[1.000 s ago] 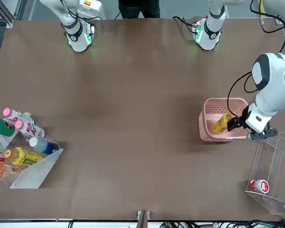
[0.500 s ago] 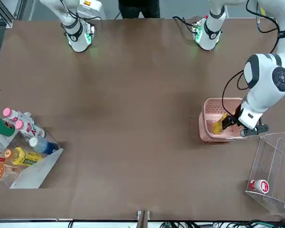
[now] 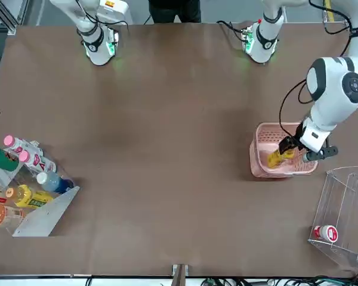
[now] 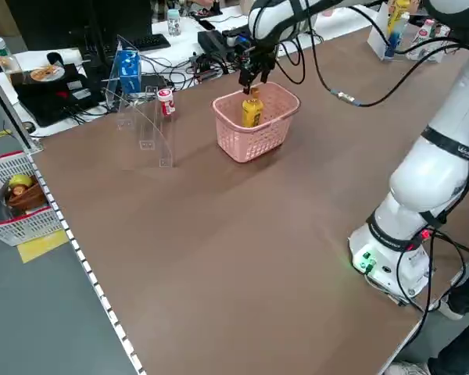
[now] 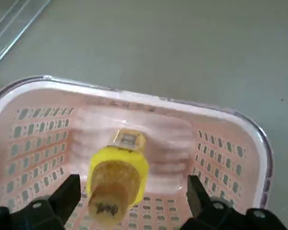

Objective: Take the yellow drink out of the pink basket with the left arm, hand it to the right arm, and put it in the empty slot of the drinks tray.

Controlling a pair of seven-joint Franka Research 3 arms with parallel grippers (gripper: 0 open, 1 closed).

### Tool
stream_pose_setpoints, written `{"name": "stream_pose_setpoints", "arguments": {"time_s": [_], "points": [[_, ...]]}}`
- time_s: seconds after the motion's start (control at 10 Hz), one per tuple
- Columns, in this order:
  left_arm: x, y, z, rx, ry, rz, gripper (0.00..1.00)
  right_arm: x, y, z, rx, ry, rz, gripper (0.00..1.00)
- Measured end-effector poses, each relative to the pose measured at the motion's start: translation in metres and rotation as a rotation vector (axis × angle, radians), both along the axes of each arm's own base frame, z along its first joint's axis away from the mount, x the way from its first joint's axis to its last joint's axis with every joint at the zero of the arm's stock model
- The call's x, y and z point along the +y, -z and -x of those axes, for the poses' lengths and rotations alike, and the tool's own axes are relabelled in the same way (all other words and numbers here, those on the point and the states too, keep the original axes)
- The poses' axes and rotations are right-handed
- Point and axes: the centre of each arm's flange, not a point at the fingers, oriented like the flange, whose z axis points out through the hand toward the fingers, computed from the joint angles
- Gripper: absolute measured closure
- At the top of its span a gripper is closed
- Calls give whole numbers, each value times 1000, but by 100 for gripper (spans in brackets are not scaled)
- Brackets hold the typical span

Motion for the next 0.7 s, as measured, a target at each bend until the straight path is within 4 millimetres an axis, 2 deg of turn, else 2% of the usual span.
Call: {"name": "stream_pose_setpoints", "arguments": {"time_s": [0.7], "points": [[13,4,6,10,-18,-2,4,0,0,0,0,0,0,1]]}}
